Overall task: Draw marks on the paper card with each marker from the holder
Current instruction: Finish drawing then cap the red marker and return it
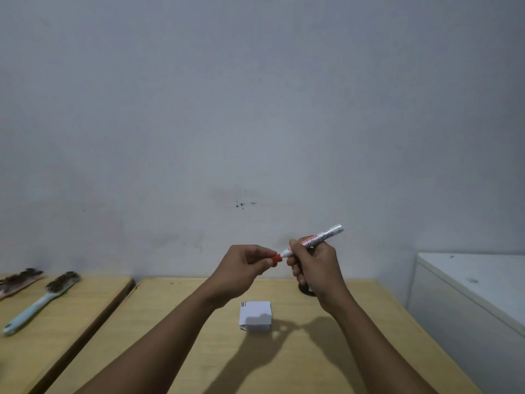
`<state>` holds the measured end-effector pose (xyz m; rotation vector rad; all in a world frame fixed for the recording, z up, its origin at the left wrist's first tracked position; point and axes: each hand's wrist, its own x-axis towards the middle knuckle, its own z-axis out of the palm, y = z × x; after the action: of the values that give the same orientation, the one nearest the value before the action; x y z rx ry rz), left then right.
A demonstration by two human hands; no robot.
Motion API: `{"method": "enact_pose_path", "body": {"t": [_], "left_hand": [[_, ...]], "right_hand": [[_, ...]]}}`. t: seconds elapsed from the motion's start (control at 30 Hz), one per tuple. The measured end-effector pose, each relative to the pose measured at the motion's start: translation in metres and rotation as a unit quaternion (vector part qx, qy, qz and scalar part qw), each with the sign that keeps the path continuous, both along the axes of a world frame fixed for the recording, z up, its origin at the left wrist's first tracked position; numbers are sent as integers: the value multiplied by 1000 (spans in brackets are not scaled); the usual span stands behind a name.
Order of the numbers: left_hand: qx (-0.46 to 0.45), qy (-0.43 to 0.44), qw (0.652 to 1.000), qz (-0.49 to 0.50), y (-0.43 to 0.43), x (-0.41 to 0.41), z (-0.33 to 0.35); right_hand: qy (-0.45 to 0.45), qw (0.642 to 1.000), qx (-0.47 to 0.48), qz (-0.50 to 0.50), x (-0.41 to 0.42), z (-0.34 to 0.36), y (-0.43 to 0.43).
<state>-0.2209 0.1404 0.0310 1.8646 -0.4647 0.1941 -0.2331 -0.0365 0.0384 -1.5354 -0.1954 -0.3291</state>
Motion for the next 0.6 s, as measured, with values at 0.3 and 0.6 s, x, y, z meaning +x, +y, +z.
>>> {"method": "enact_pose_path", "body": {"t": [0.3, 0.6], "left_hand": [[215, -143, 965, 46, -19, -3, 30], [293, -294, 901, 126, -31, -7, 34]], "right_hand": [[-61, 994, -89, 13, -17, 27, -19], [-69, 993, -99, -14, -16, 26, -26]]}}
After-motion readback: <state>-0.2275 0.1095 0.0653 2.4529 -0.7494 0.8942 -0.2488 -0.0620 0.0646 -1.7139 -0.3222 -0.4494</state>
